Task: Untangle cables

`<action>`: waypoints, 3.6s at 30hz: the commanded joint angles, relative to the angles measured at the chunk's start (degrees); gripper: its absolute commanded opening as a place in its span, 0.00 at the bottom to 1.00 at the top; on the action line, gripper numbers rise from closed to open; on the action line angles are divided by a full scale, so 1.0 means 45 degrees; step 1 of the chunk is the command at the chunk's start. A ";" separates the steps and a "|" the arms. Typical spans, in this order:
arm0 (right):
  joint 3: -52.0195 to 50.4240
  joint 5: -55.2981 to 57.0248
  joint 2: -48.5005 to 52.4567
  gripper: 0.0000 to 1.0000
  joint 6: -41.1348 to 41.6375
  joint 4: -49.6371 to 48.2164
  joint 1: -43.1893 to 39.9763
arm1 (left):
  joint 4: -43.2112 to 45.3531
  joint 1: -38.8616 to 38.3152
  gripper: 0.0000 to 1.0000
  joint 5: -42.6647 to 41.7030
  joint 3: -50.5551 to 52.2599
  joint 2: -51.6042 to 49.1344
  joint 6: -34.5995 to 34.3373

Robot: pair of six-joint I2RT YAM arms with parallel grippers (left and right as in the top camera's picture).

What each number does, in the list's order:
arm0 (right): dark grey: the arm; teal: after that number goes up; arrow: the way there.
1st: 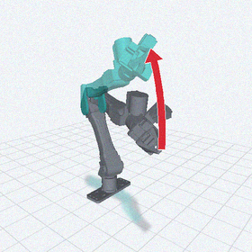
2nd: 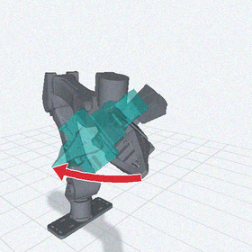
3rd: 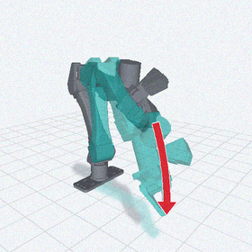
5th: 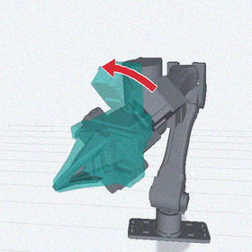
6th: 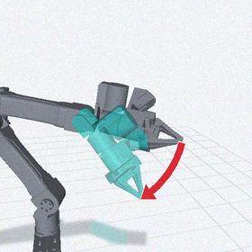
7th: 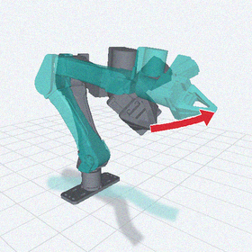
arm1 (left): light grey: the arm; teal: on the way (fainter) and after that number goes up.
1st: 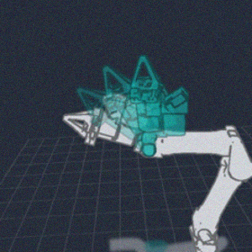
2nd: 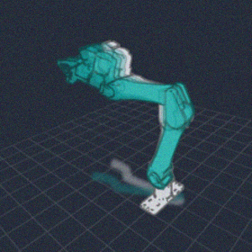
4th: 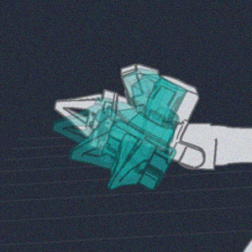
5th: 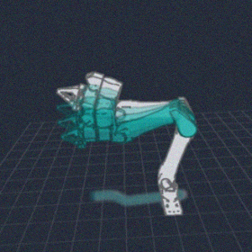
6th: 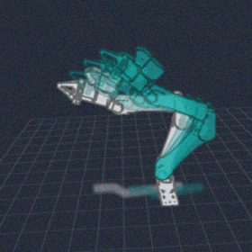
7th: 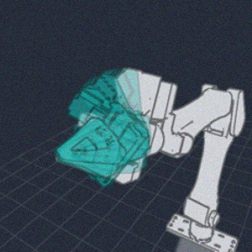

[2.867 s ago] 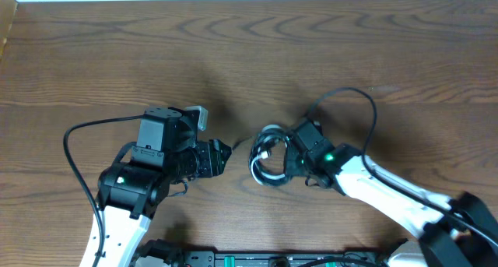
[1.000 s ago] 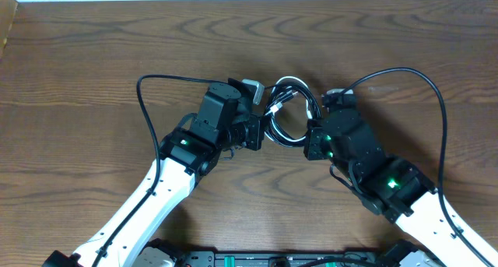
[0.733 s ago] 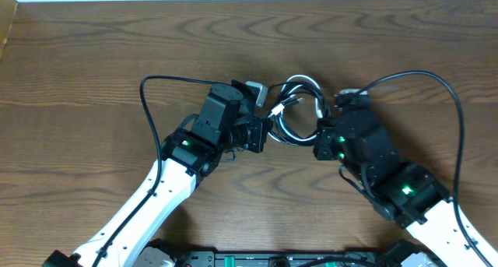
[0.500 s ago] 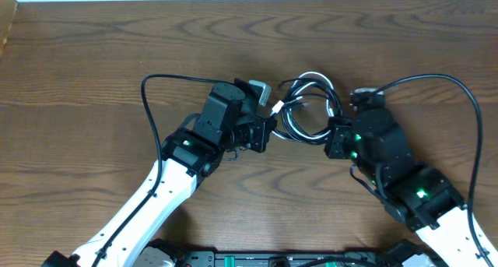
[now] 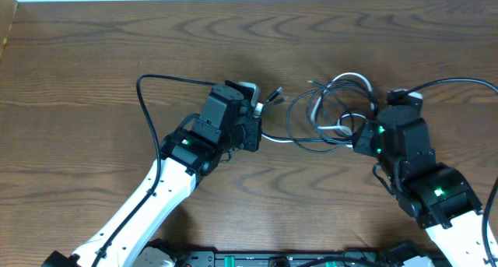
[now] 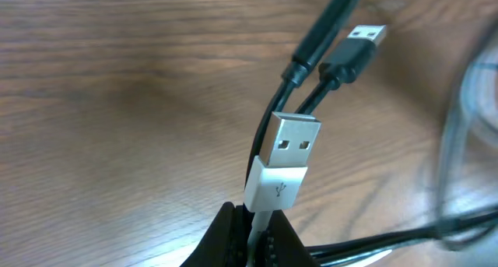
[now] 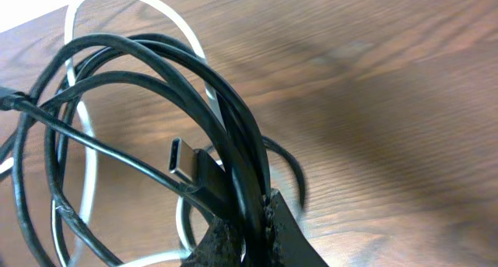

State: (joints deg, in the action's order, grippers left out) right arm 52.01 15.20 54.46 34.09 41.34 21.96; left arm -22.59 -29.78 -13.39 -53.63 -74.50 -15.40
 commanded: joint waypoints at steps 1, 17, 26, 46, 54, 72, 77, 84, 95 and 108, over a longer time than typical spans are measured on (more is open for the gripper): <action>0.0185 0.1307 -0.0233 0.01 0.0136 0.0087 -0.0568 | -0.0112 0.0160 0.08 0.0903 0.0010 0.0010 -0.0078; 0.0185 -0.1802 -0.0180 0.44 -0.1005 -0.1341 -0.0787 | -0.0364 0.0155 0.07 0.0777 0.0010 0.0010 -0.0495; 0.0180 -0.2050 0.0267 0.99 -0.1545 -0.2472 -0.0787 | -0.0525 0.0155 0.07 -0.0797 0.0010 0.0214 -0.0544; 0.0180 -0.6547 0.3317 0.99 -0.1540 -0.1088 -0.0772 | -0.1146 0.0160 0.54 0.0087 0.0010 0.4648 -0.0117; 0.0180 -0.7125 0.3497 0.99 -0.1787 -0.1171 0.0175 | -0.1812 0.0160 0.70 -0.0107 0.0010 0.3769 -0.0117; 0.0165 -0.5421 0.7189 0.93 0.1977 -0.1180 0.2545 | -0.1647 0.1166 0.70 0.0806 0.0005 0.4420 0.0019; 0.0165 -0.6008 0.7961 0.91 0.4580 -0.2025 0.2977 | -0.1705 0.1166 0.70 0.0811 0.0005 0.4420 0.0029; 0.0165 -0.6008 0.8048 0.78 0.6751 -0.3031 0.3779 | -0.1880 0.1166 0.70 0.0806 0.0005 0.4381 0.0029; 0.0165 -0.2589 0.8699 0.71 0.6212 -0.3376 0.4964 | -0.1977 0.1161 0.70 0.0806 0.0010 0.4245 0.0029; 0.0165 -0.0981 1.0448 0.63 0.6237 -0.4031 0.5013 | -0.2268 0.1161 0.70 0.0801 0.0010 0.4245 0.0024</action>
State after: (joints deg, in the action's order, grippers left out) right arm 52.05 7.79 99.02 62.13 24.18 44.18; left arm -32.77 -24.80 -10.33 -53.58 -55.20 -16.25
